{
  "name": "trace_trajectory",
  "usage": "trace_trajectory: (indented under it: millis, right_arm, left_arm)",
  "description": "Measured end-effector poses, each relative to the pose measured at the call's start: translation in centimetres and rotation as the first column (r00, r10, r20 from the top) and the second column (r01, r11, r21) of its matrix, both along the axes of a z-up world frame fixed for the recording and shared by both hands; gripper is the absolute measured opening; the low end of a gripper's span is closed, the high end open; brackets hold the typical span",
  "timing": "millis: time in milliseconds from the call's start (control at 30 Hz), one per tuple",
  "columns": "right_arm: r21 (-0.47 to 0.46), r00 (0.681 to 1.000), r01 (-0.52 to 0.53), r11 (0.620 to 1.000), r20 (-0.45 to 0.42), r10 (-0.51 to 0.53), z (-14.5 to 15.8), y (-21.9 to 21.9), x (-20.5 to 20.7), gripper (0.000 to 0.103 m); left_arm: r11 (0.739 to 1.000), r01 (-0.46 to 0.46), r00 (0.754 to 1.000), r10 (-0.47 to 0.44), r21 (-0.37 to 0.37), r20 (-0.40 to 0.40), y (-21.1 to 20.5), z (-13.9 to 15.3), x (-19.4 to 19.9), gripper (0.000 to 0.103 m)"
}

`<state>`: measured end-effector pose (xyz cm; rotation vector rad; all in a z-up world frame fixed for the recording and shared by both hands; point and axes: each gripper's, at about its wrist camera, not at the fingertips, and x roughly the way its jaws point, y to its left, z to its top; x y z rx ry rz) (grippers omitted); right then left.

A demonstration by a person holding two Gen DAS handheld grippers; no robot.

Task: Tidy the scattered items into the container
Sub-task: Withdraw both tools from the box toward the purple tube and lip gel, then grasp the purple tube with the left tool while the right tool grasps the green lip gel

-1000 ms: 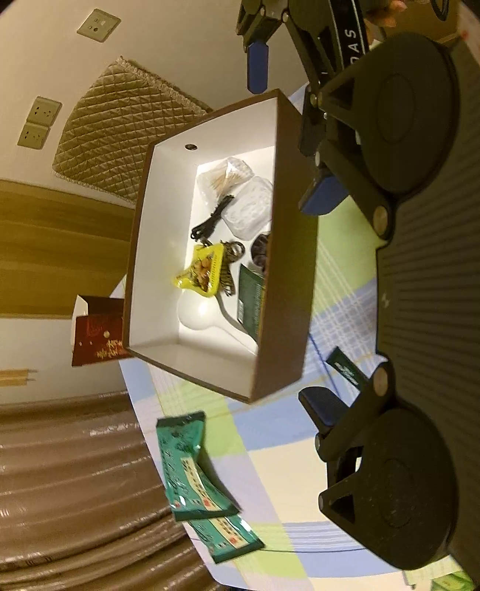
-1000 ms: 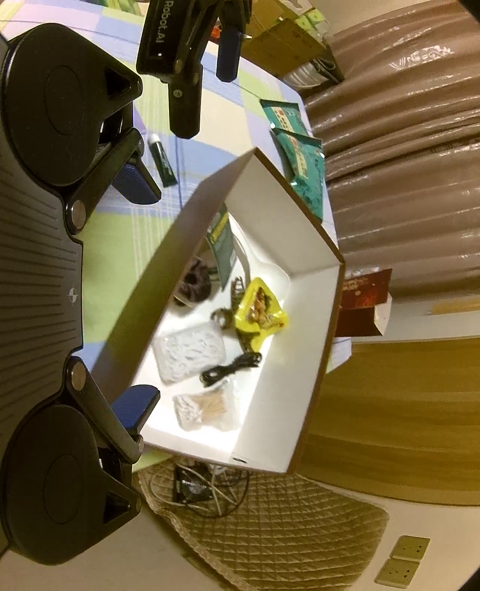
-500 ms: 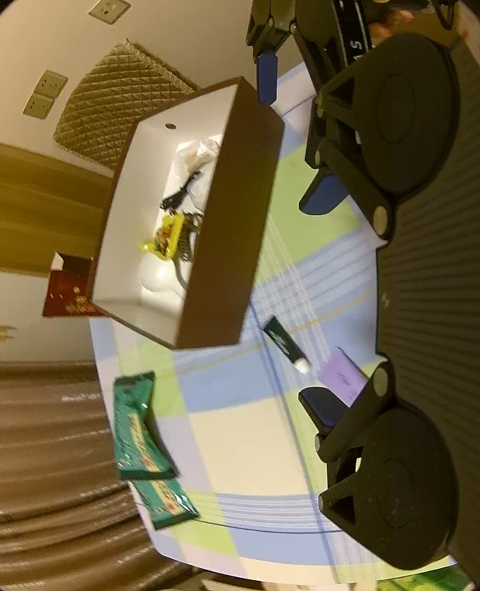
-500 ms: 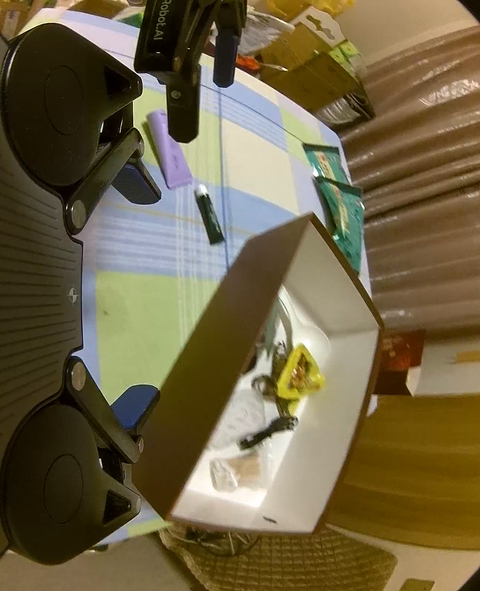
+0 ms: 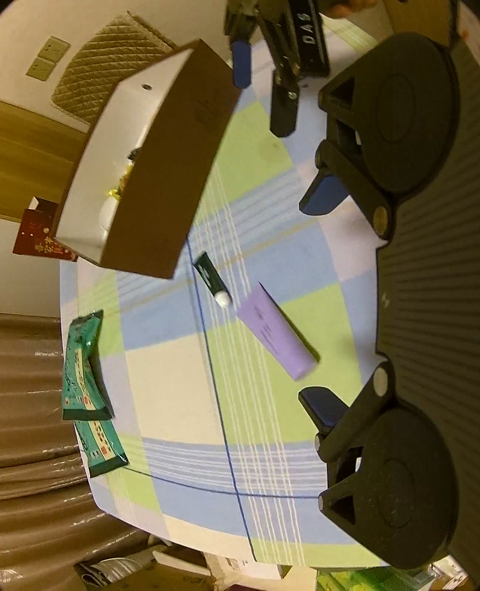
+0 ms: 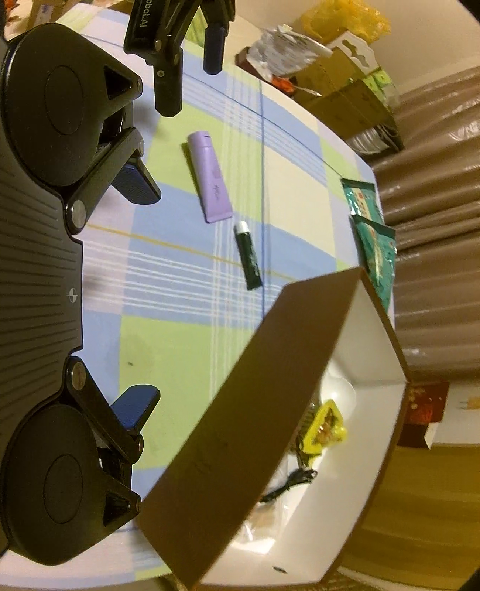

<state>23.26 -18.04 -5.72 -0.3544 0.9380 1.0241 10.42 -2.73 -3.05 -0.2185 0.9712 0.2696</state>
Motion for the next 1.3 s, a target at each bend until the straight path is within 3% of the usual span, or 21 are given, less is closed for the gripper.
trace_trajectory:
  millis: [433, 600, 833, 867, 900, 1100, 1200, 1300]
  right_arm:
    - [-0.071, 0.999, 0.021, 0.997, -0.037, -0.024, -3.6, -0.1, 2.1, 0.101]
    - [-0.101, 0.996, 0.065, 0.993, -0.054, -0.071, -4.5, -0.6, 3.3, 0.101]
    - [-0.132, 0.989, 0.116, 0.984, -0.075, -0.127, -5.5, -1.0, 4.2, 0.101]
    - [-0.134, 0.989, 0.12, 0.984, -0.076, -0.131, -5.5, -1.0, 4.2, 0.101]
    - [-0.135, 0.988, 0.122, 0.983, -0.076, -0.133, -5.5, -1.0, 4.2, 0.101]
    - [-0.135, 0.99, 0.107, 0.985, -0.072, -0.117, -5.4, 0.2, 4.2, 0.101]
    - [-0.12, 0.994, 0.078, 0.99, -0.068, -0.086, -5.3, 1.4, 3.9, 0.101]
    - [-0.084, 0.997, 0.026, 0.996, -0.07, -0.032, -5.3, 2.9, 3.5, 0.101]
  left_arm:
    - [0.996, 0.067, 0.998, -0.066, 0.062, -0.019, 2.2, -3.8, 1.4, 0.09]
    - [0.985, 0.165, 0.986, -0.163, 0.058, -0.047, 3.2, -5.2, 3.5, 0.074]
    - [0.957, 0.286, 0.953, -0.28, 0.04, -0.119, 4.5, -7.8, 6.2, 0.063]
    - [0.956, 0.291, 0.95, -0.284, 0.038, -0.131, 4.7, -8.1, 6.4, 0.057]
    - [0.955, 0.293, 0.948, -0.286, 0.035, -0.139, 4.9, -8.4, 6.6, 0.05]
    - [0.962, 0.275, 0.956, -0.272, 0.005, -0.113, 5.4, -8.8, 6.5, 0.031]
    - [0.97, 0.241, 0.965, -0.239, 0.01, -0.113, 5.6, -8.7, 5.8, 0.027]
    - [0.99, 0.144, 0.983, -0.143, 0.003, -0.114, 6.7, -8.7, 4.7, 0.027]
